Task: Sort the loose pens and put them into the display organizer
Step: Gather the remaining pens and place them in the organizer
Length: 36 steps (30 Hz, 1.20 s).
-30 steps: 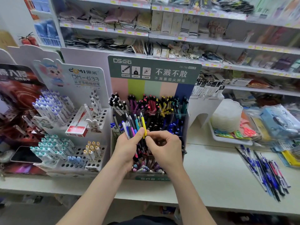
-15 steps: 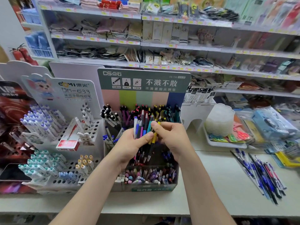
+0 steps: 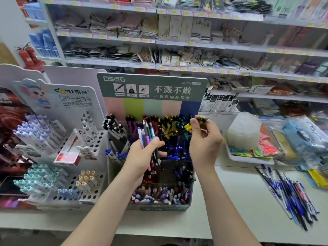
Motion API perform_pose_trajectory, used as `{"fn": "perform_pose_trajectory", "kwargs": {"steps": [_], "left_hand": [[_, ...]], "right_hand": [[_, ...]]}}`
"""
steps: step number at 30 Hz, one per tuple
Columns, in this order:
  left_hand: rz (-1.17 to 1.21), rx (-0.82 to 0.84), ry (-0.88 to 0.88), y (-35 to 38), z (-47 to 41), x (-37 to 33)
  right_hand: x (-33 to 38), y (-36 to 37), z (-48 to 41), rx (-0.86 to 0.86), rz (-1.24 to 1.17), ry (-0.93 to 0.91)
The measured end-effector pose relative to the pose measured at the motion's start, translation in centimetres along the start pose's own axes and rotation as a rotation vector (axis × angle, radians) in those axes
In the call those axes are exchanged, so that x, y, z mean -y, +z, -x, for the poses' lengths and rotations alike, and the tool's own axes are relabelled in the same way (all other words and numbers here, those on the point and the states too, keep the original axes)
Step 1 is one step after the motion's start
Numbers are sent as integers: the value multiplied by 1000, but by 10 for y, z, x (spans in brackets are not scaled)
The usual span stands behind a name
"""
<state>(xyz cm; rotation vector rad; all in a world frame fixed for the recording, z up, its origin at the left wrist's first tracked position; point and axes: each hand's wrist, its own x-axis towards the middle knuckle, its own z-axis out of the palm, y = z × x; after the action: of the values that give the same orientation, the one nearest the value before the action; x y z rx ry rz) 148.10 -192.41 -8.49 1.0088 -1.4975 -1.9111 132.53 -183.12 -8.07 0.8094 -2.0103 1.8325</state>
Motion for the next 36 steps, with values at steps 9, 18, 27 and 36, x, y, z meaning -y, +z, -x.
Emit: {"fn": "perform_pose_trajectory", "kwargs": {"steps": [9, 18, 27, 36], "left_hand": [[169, -30, -95, 19, -16, -10], [259, -4, -118, 34, -22, -8], [358, -122, 40, 37, -20, -11], [171, 23, -3, 8, -8, -4]], "right_hand": [[-25, 24, -31, 239, 32, -144], [-31, 27, -64, 667, 34, -206], [-43, 36, -50, 670, 244, -417], [-5, 24, -16, 370, 228, -343]]}}
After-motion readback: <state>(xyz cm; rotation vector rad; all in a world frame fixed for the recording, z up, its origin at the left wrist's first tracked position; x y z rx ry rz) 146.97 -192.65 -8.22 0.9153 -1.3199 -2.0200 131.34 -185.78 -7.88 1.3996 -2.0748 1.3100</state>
